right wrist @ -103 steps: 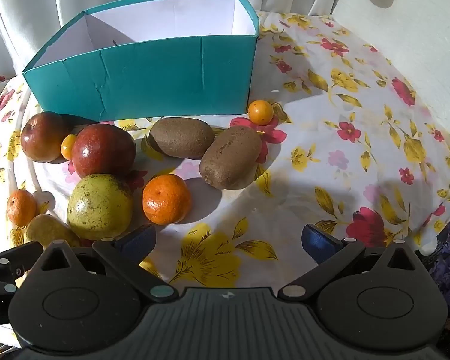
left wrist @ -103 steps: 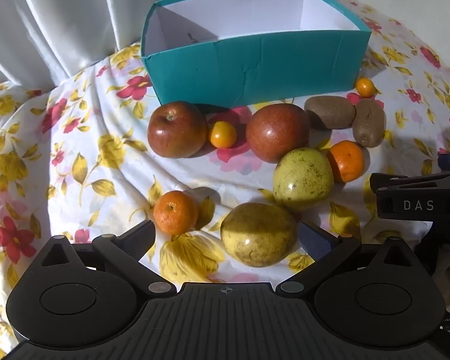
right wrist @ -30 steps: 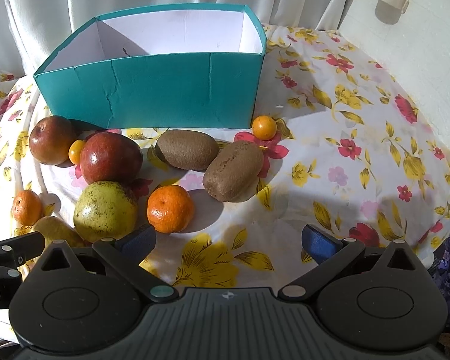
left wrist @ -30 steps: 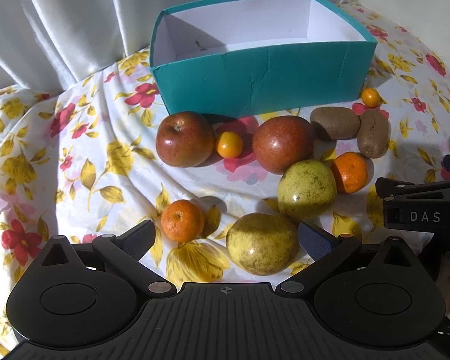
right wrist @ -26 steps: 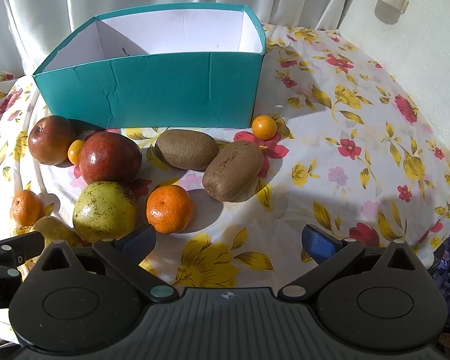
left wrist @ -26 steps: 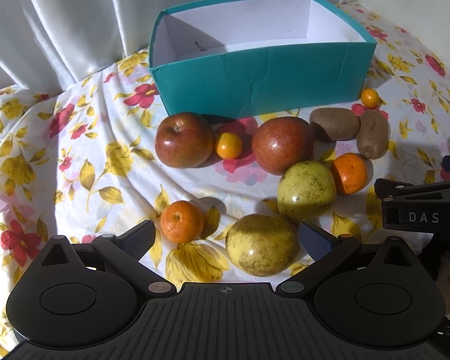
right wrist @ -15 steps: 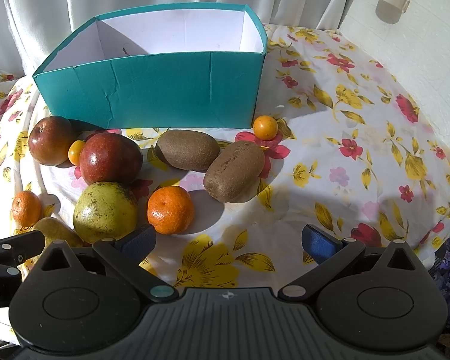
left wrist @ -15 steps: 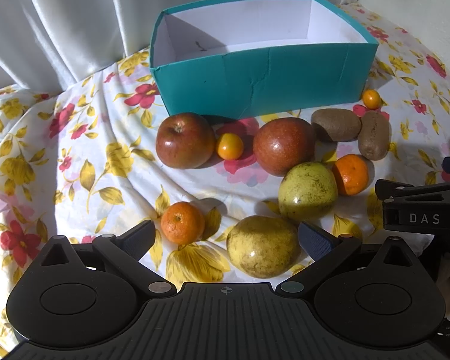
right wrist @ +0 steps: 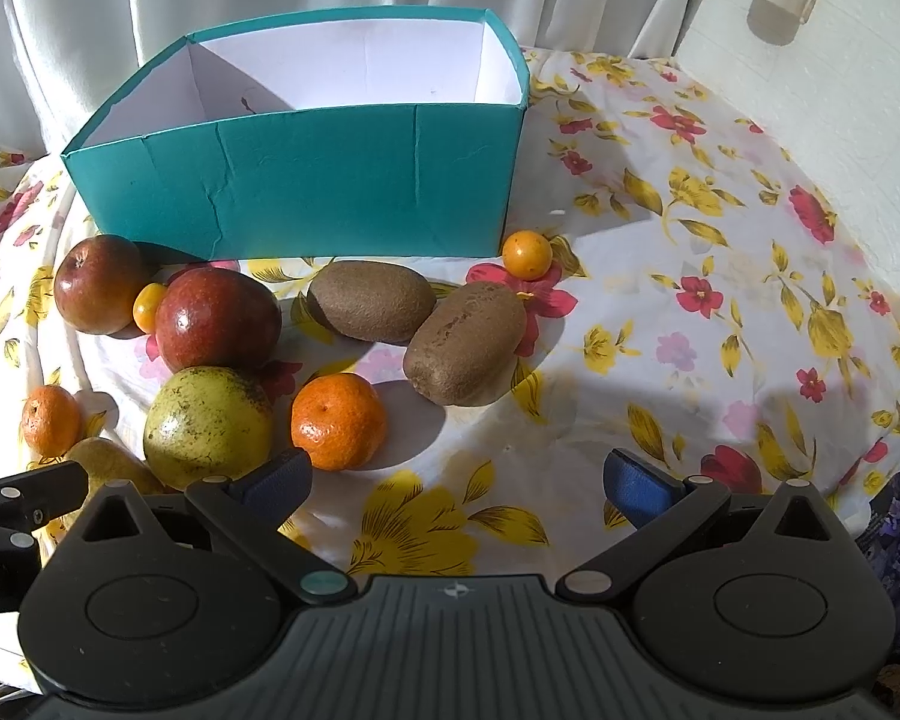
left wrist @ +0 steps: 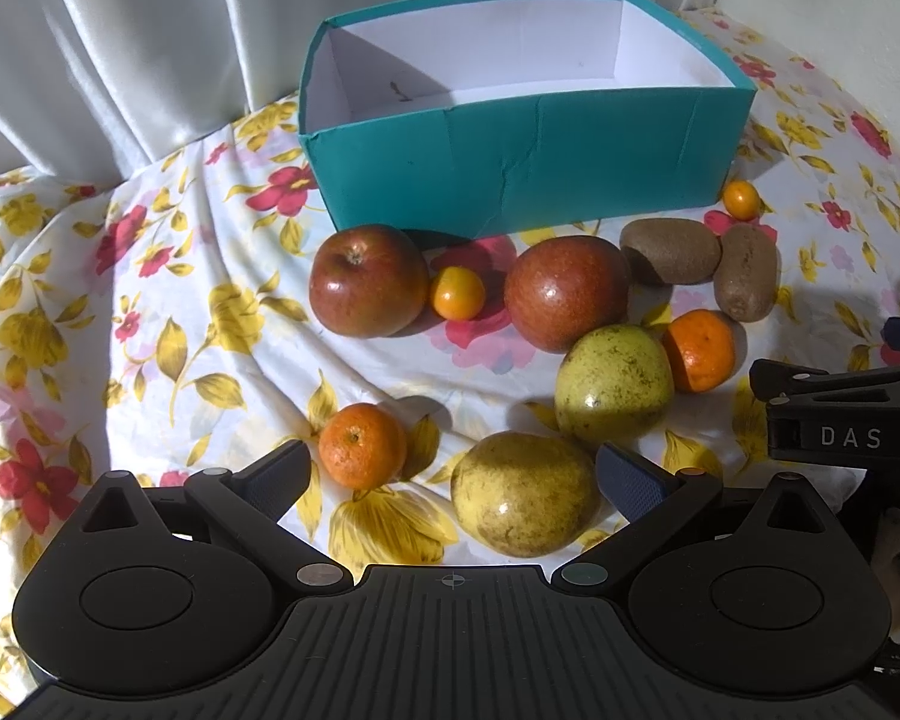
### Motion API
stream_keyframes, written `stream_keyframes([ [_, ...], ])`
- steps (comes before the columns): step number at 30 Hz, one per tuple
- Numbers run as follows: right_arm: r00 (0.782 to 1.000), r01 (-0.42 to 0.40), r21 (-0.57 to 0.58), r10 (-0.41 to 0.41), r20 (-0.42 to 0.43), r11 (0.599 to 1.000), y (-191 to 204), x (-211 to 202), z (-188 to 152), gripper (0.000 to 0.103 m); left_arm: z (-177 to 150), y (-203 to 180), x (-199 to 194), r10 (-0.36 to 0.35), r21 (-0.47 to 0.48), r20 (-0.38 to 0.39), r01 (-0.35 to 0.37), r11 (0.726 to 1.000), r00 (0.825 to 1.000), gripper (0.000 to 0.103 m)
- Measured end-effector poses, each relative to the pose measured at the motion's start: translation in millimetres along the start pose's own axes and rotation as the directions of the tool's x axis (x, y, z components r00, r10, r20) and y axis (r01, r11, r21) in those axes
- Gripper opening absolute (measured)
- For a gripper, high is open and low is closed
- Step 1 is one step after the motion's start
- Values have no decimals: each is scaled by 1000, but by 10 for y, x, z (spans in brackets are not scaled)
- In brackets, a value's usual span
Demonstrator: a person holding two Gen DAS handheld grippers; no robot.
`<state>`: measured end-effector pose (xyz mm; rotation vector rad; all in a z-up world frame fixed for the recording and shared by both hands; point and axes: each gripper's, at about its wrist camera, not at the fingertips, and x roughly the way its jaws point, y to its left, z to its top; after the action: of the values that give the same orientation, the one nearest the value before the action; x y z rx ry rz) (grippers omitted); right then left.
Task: Organize fruits
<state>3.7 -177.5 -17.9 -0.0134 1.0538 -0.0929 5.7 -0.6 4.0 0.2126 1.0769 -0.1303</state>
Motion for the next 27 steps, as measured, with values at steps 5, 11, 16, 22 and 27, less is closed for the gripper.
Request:
stream_keyframes([
  [5, 1000, -6, 2, 6, 6, 1000, -4, -6, -11, 103, -18, -10, 12, -10, -2, -3, 10, 1000, 1000, 103],
  [11, 1000, -21, 10, 21, 18, 1000, -11, -8, -37, 103, -26, -6, 38, -16, -7, -8, 16, 1000, 1000, 103],
  [16, 1000, -24, 14, 23, 16, 1000, -14, -2, -44, 103, -31, -8, 36, -18, -5, -3, 18, 1000, 1000, 103],
  [22, 999, -31, 10, 30, 23, 999, -10, -6, -48, 103, -35, -8, 40, -17, -6, 2, 17, 1000, 1000, 103],
  [27, 999, -39, 13, 38, 39, 999, -18, -8, -46, 103, -40, 2, 53, -30, -8, 11, 30, 1000, 999, 103],
])
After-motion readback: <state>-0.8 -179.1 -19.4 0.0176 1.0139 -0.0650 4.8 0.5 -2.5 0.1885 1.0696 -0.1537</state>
